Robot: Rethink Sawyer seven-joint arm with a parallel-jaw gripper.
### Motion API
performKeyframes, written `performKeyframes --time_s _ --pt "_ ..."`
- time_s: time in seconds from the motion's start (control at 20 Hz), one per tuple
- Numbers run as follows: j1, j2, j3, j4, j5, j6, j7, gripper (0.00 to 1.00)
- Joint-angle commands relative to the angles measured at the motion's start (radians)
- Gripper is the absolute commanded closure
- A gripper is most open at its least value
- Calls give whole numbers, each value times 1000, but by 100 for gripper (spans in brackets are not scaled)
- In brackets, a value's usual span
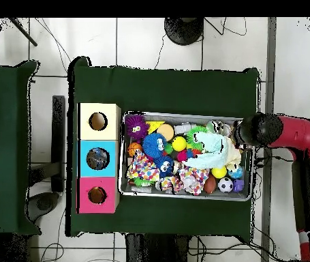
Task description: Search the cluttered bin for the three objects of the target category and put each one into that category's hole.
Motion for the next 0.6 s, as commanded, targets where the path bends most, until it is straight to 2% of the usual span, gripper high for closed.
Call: performKeyframes --time_s 0.05,0.6 --pt "5 46 -53 66 -51 -43 -103 0" --pt "-14 60 -68 102 -54 -99 -73 0"
